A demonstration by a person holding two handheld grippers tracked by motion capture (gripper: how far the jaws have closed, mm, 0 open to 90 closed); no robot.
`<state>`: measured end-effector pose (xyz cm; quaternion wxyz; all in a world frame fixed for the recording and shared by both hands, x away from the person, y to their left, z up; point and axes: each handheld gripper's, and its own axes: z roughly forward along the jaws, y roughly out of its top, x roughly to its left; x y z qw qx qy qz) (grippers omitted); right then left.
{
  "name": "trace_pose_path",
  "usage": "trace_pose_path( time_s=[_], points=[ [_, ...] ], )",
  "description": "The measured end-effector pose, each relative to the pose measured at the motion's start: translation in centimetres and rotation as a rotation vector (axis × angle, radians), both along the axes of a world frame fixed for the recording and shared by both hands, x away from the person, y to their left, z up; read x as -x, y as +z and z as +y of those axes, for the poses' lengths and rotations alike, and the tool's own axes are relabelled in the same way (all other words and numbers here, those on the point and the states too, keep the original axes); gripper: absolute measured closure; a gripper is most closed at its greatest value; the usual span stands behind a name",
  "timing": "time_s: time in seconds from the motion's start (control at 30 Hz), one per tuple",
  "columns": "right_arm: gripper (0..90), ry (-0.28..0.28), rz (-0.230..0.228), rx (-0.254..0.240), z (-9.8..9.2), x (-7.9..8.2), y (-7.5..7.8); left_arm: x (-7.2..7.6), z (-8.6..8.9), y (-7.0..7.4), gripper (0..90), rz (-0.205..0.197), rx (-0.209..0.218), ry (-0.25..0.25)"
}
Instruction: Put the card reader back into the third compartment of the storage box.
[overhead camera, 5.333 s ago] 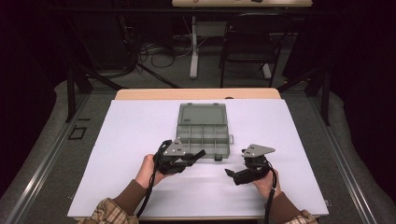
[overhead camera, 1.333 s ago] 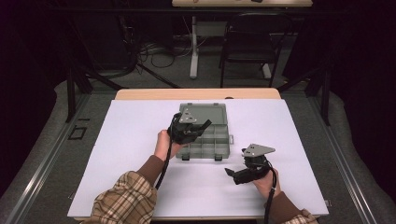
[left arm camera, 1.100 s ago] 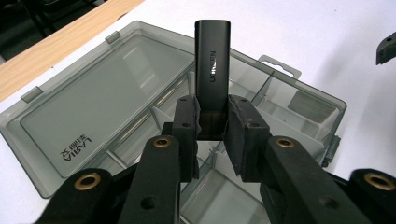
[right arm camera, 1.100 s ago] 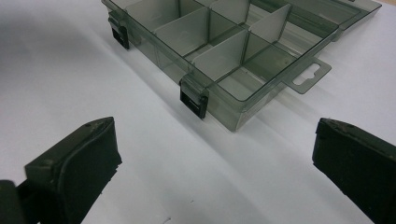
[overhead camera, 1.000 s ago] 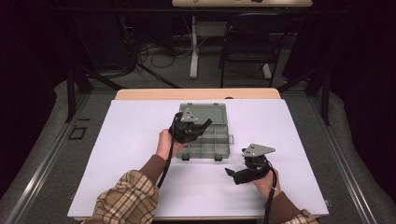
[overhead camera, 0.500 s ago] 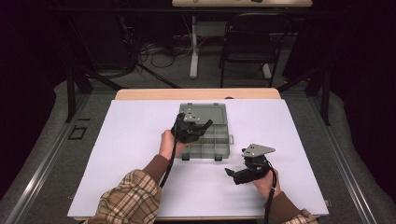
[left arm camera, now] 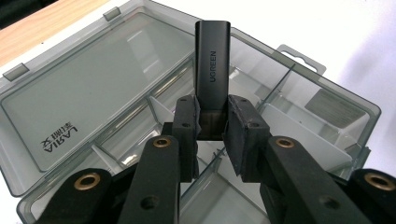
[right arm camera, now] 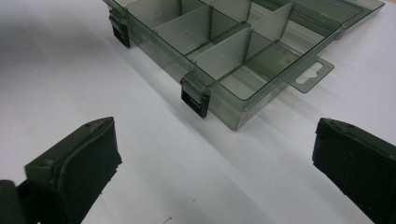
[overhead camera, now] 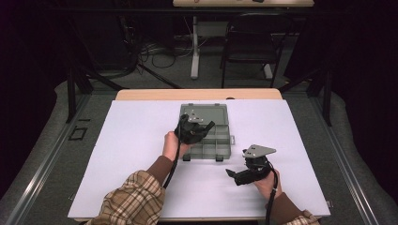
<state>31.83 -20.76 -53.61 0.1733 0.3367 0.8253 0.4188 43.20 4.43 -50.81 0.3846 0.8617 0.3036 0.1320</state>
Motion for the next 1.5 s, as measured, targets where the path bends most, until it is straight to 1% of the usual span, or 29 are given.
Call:
trace_pose_path(
  time_s=[0.27, 0.5, 0.7, 0.77, 0.87, 0.97, 1.03, 1.07, 1.13, 1.33, 1.5],
  points=[
    [0.0, 0.000, 0.000, 0.001, 0.0, 0.0, 0.0, -0.1, -0.3, -0.3, 74.1, -0.001, -0.002, 0.010],
    [0.0, 0.003, 0.002, 0.000, 0.0, 0.0, 0.0, -0.2, -0.6, -0.6, 74.2, 0.008, -0.007, 0.006],
    [0.0, 0.003, 0.002, -0.001, 0.0, 0.0, 0.0, -0.3, -0.8, -0.9, 74.1, 0.012, -0.024, 0.007],
    [0.0, 0.004, 0.000, 0.000, 0.0, 0.0, 0.0, -0.4, -0.9, -1.0, 74.2, 0.008, -0.026, 0.018],
    [0.0, 0.005, 0.001, -0.001, 0.0, 0.0, 0.0, -0.4, -1.0, -1.2, 74.2, 0.007, -0.025, 0.048],
    [0.0, 0.004, 0.002, -0.001, 0.0, 0.0, 0.0, -0.5, -1.0, -1.3, 72.9, 0.014, -0.009, 0.057],
    [0.0, 0.004, 0.002, -0.001, 0.0, 0.0, 0.0, -0.5, -1.1, -1.3, 55.3, 0.023, -0.012, 0.050],
    [0.0, 0.003, 0.002, -0.002, 0.0, 0.0, 0.0, -0.4, -1.1, -1.3, 47.9, 0.022, -0.015, 0.055],
    [0.0, 0.003, 0.002, -0.001, 0.0, 0.0, 0.0, -0.4, -1.1, -1.3, 38.7, 0.022, -0.006, 0.056],
    [0.0, 0.002, 0.001, -0.004, -0.1, 0.0, 0.0, -0.1, -0.7, -0.7, 24.7, 0.008, 0.009, 0.049],
    [0.0, 0.002, 0.001, -0.005, -0.1, 0.0, 0.0, 0.3, -0.3, 0.0, 16.3, -0.013, 0.019, 0.027]
  ],
)
